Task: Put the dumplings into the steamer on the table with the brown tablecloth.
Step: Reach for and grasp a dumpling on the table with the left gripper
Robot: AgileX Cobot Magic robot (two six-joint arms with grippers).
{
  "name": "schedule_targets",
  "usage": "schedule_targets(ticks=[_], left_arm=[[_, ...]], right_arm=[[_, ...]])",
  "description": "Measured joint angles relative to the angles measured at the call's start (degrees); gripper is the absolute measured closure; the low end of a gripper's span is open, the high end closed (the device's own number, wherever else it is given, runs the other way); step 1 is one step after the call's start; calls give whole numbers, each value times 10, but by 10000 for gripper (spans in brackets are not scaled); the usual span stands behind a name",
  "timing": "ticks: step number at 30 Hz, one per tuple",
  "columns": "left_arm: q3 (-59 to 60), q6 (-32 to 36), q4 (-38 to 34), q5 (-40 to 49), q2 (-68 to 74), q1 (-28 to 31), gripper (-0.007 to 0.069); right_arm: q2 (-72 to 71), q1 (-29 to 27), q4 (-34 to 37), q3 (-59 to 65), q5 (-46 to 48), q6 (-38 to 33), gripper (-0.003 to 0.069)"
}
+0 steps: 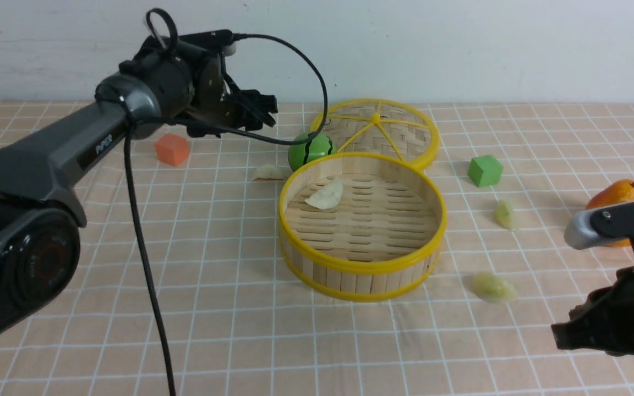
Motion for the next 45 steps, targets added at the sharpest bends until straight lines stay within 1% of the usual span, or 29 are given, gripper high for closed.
schedule_targets(ticks=[3,5,6,7,8,11,12,13,14,15,18,19,20,22,23,25,26,27,28,30,32,33,34,37,39,40,43,45], left_arm=[[0,0,-28,-73,25,-2,212],[0,0,-48,-117,39,-2,281],[0,0,-56,-134,45,-2,326],[0,0,-59,-141,51,-2,356],[0,0,-61,-149,59,-2,416],[0,1,-62,-145,74,-2,546],[0,1,-62,-142,75,-2,563],[0,3,-62,-119,81,-2,620],[0,4,-62,-108,81,-2,637],[0,8,-62,-89,82,-2,638],[-19,31,-62,1,78,-2,638],[-20,34,-62,8,77,-2,638],[-32,42,-62,58,75,-2,638],[-58,54,-63,118,63,-2,638],[-61,55,-63,123,62,-2,638],[-93,81,-65,163,44,-2,638],[-104,98,-65,172,37,-2,637],[-106,98,-65,173,36,-2,637],[-116,135,-66,181,30,-2,617],[-121,195,-75,191,28,-2,551],[-121,262,-92,196,33,-2,456],[-121,282,-98,196,37,-2,426],[-121,326,-111,196,44,-2,355],[-121,391,-136,186,66,-2,246],[-120,419,-150,172,84,-2,204],[-120,425,-155,164,93,-2,196],[-120,433,-169,142,111,-2,191],[-120,434,-171,141,113,-2,204]], right_arm=[[4,0,5,0,-3,0,627],[4,0,5,-1,-3,0,627],[4,0,5,-1,-4,0,626],[4,0,5,-1,-4,0,626],[4,0,9,-1,-4,0,626],[4,0,9,-1,-4,0,626],[4,0,9,-1,-4,0,626],[4,0,9,-1,-4,0,626],[4,0,9,-1,-4,0,626],[4,0,9,-1,-4,0,626],[4,0,14,-1,-5,0,626],[4,0,15,-1,-5,0,626],[4,0,16,-1,-6,0,626],[4,0,20,-1,-6,0,626],[4,0,20,-1,-6,0,626],[4,0,22,-1,-6,0,626],[4,0,22,-1,-6,0,626],[4,0,22,-1,-6,0,626],[4,0,24,-1,-6,0,625],[4,0,24,-1,-6,0,622],[4,0,24,-1,-6,0,620],[4,0,24,-1,-6,0,620],[5,0,24,-1,-6,0,620],[16,0,25,-1,-7,0,617],[27,0,25,-1,-7,0,617],[31,0,25,-1,-7,0,617],[43,0,26,-1,-7,0,617],[49,0,27,-1,-7,0,617]])
